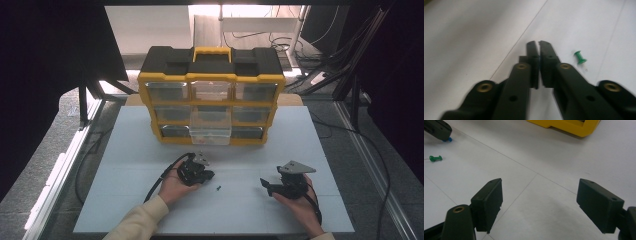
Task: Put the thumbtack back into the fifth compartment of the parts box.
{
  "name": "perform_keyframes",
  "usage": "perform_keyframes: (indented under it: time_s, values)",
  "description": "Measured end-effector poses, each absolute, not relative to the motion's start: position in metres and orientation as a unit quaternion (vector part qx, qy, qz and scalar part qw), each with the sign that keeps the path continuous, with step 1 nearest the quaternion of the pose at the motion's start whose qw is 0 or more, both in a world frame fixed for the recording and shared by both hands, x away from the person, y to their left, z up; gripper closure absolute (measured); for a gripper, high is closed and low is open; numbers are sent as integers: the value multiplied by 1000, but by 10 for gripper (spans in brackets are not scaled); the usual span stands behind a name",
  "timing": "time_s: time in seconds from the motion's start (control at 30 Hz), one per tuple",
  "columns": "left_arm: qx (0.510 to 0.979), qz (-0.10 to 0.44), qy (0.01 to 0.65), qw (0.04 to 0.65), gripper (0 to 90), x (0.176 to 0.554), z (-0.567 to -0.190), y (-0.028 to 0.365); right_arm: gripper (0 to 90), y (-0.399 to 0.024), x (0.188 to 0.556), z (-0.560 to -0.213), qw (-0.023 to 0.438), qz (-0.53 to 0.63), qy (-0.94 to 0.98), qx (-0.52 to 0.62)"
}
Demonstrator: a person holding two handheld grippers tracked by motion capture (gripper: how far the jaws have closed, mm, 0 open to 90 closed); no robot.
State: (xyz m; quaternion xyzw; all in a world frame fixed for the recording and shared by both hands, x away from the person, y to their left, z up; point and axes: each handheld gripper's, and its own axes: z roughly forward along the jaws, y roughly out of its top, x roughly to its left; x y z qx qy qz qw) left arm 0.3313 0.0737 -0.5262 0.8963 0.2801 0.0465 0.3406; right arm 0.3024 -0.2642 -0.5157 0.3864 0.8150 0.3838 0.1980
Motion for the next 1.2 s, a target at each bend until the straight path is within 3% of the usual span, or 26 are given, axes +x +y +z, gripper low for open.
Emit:
perform_keyframes:
  time_s: [0.4, 0.67, 0.93, 0.97, 1.0, 1.03, 1.07, 1.2]
  values:
    - [897, 49, 281, 338, 891, 330, -526, 75, 216, -264, 302, -516, 199, 384, 815, 386]
    - [902, 50, 277, 328, 750, 330, -530, 70, 216, -265, 302, -515, 199, 384, 815, 386]
    - [904, 41, 277, 323, 667, 329, -529, 68, 216, -264, 302, -516, 198, 384, 815, 386]
    - [904, 46, 277, 321, 667, 329, -529, 68, 216, -264, 302, -516, 198, 384, 815, 386]
    - [906, 58, 275, 316, 751, 327, -529, 67, 216, -264, 302, -516, 198, 384, 815, 386]
    - [906, 60, 277, 313, 751, 327, -528, 67, 216, -264, 302, -516, 198, 384, 815, 386]
    - [906, 64, 278, 313, 834, 326, -528, 69, 216, -264, 302, -515, 197, 384, 815, 387]
    - [905, 73, 274, 317, 852, 323, -529, 68, 216, -264, 302, -516, 198, 384, 815, 387]
